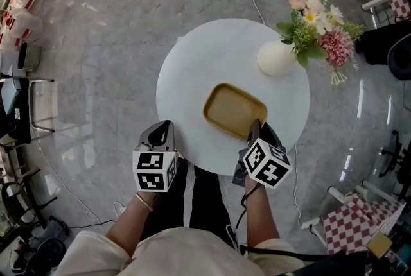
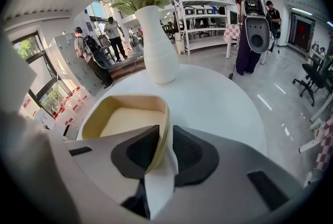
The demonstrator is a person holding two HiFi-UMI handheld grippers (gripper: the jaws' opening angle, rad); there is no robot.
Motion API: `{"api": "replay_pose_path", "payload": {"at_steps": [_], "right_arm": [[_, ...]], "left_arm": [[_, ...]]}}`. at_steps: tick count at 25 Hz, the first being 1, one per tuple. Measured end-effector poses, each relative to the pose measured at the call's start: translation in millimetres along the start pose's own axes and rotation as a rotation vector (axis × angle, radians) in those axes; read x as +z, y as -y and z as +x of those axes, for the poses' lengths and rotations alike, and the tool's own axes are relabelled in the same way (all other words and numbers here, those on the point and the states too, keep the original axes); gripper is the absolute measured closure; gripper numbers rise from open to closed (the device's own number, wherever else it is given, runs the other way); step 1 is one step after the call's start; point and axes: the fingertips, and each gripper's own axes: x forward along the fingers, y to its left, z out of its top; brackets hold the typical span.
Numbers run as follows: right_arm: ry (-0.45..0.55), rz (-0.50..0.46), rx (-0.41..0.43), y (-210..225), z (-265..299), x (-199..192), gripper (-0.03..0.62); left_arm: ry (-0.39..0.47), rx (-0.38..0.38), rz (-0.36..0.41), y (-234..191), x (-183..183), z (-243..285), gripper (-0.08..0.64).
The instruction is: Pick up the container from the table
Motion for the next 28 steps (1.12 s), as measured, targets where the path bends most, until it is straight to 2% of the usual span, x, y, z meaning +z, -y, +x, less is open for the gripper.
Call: {"api": "replay_pose_path", "payload": {"at_steps": [16, 28], "right_arm": [[0.002, 0.02, -0.032, 3.5, -0.8, 1.0, 0.54], [0.009, 0.044, -0.017, 2.5, -4.0, 1.3, 0.548]], "left_arm": [[0.013, -0.011, 0.011, 4.4, 3.6, 0.5, 0.548], [0.024, -0.017, 0.012, 3.2, 8.8, -0.9, 0.548]]}}
